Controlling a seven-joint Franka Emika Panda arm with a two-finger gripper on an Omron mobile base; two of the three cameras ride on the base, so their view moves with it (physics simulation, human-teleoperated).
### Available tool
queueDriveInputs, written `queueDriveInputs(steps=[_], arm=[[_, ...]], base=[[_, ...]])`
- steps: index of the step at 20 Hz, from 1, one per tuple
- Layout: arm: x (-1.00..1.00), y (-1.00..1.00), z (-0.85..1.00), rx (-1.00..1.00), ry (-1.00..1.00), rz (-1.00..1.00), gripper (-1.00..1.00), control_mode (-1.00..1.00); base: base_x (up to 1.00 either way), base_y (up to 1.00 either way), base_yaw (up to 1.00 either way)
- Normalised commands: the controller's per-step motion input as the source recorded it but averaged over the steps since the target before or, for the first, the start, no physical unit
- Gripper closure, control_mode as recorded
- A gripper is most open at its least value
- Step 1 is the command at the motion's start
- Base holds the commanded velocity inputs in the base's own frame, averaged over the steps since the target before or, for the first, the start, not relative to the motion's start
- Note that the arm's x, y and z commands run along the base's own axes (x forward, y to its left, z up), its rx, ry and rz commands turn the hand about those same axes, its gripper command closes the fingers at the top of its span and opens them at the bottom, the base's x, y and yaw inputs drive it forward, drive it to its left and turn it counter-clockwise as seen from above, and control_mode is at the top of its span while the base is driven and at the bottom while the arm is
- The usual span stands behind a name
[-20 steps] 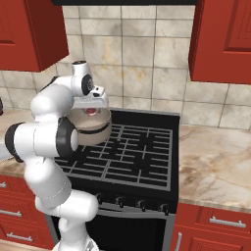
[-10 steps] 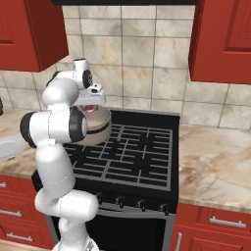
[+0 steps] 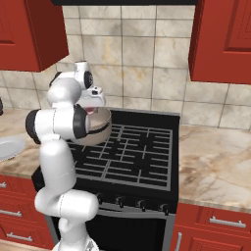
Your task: Retrieve the frozen meat and place it in the pot on a burner. Then turn the burner on.
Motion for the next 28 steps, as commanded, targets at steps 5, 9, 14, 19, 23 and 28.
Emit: queueDriveInputs(steps=[5, 9, 14, 19, 23, 28], arm=[[-0.06, 0.0, -0.31, 0.0, 0.04, 0.0, 1.0, -1.0], [-0.22, 0.0, -0.27, 0.0, 0.0, 0.0, 1.0, -1.0], [-0.09, 0.0, -0.3, 0.0, 0.0, 0.0, 1.0, -1.0], [0.0, 0.0, -0.28, 0.0, 0.0, 0.0, 1.0, -1.0], [0.0, 0.0, -0.17, 0.0, 0.0, 0.0, 1.0, -1.0], [0.0, 0.0, -0.07, 0.0, 0.0, 0.0, 1.0, -1.0]], base=[[0.0, 0.0, 0.0], [0.0, 0.0, 0.0], [0.0, 0.0, 0.0], [0.0, 0.0, 0.0], [0.0, 0.0, 0.0], [0.0, 0.0, 0.0]])
